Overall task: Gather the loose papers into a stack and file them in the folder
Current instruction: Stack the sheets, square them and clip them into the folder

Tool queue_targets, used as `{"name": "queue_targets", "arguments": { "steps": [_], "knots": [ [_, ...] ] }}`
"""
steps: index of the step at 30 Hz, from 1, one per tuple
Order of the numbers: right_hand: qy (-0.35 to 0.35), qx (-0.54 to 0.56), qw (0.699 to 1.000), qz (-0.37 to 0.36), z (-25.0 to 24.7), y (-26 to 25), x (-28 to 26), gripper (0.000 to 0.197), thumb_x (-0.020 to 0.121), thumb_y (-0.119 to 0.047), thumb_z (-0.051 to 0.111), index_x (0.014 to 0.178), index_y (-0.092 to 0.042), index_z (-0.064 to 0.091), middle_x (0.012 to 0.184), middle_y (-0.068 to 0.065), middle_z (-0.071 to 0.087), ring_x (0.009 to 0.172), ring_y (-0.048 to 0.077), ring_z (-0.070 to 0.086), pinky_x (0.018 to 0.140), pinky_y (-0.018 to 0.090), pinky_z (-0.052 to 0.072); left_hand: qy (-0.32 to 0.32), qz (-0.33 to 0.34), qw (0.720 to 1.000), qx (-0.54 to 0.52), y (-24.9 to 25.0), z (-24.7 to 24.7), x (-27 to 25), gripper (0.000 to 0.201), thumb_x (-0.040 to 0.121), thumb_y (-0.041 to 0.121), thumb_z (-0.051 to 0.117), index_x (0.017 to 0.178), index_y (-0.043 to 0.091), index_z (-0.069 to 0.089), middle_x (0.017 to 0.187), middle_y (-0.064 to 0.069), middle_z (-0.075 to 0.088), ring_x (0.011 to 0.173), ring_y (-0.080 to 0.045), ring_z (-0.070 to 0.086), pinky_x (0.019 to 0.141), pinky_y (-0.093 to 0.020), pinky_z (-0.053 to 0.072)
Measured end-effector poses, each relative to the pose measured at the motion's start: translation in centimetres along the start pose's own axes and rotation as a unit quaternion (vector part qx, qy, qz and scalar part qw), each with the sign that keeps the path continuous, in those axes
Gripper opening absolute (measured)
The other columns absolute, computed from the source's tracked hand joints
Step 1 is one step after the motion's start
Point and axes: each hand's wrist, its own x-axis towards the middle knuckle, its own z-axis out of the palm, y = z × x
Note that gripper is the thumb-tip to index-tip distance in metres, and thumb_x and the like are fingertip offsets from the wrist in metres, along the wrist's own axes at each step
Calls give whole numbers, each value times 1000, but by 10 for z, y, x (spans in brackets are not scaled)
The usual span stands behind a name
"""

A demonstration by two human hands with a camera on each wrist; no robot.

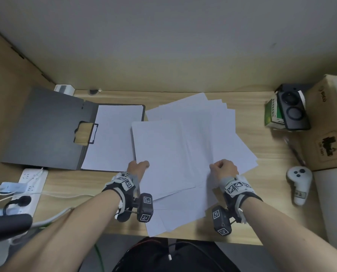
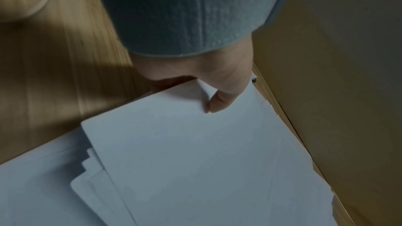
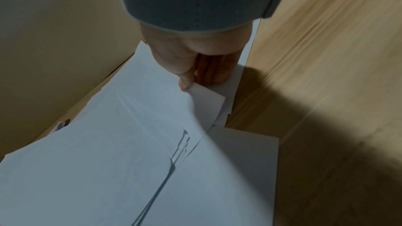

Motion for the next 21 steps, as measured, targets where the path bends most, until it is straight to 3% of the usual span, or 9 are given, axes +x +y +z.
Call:
{"name": "queue_targets", "arguments": {
  "steps": [5,8,11,13,15,17,19,21],
  "knots": [
    [20,-29,999,-7,-15,-3,1,12,88,-24,61,79,-15,63,83,5,66,81,30,60,70,29,39,10,10,1000,-1,11,-3,-7,66,69,18,57,131,0,42,131,-15,53,114,-39,53,95,-46,46],
    [35,-47,998,-11,-29,1,5,12,91,-22,58,81,-16,59,89,10,67,90,34,62,69,30,36,16,31,999,29,16,-3,-10,60,81,8,52,139,1,37,134,-12,50,119,-36,51,85,-33,40],
    [79,-41,996,8,-46,8,6,12,94,-22,54,90,-14,62,97,14,68,90,35,61,69,30,36,8,59,996,64,18,-1,-11,43,88,3,45,132,1,44,121,-9,56,101,-29,53,81,-31,39],
    [124,-6,992,26,-59,10,3,14,95,-20,52,98,-13,64,102,16,68,95,37,61,72,32,38,4,88,993,74,21,1,-9,34,87,0,43,119,-2,55,117,-19,63,88,-29,56,77,-31,44],
    [176,53,982,41,-70,8,0,16,96,-15,50,104,-9,62,103,20,67,96,39,60,75,34,39,7,110,988,105,26,3,-6,32,88,-2,41,114,-5,58,116,-25,63,95,-36,62,83,-37,50],
    [228,121,965,46,-78,4,0,16,97,-12,48,105,-6,60,101,22,65,94,39,59,75,35,38,11,120,984,135,34,3,-7,32,90,-1,40,115,-4,60,117,-23,64,106,-39,61,89,-38,50],
    [265,175,947,53,-80,-1,1,16,99,-12,45,108,-5,56,98,20,61,88,35,55,73,34,35,18,128,979,159,39,3,-7,32,90,-2,41,117,-5,59,119,-22,63,108,-38,60,88,-36,49],
    [278,218,933,68,-77,-5,3,16,100,-11,42,110,-6,53,94,14,56,81,29,50,72,33,35,35,120,975,185,42,3,-6,36,90,-4,43,124,-11,53,126,-24,59,115,-38,57,96,-38,47]
  ]
}}
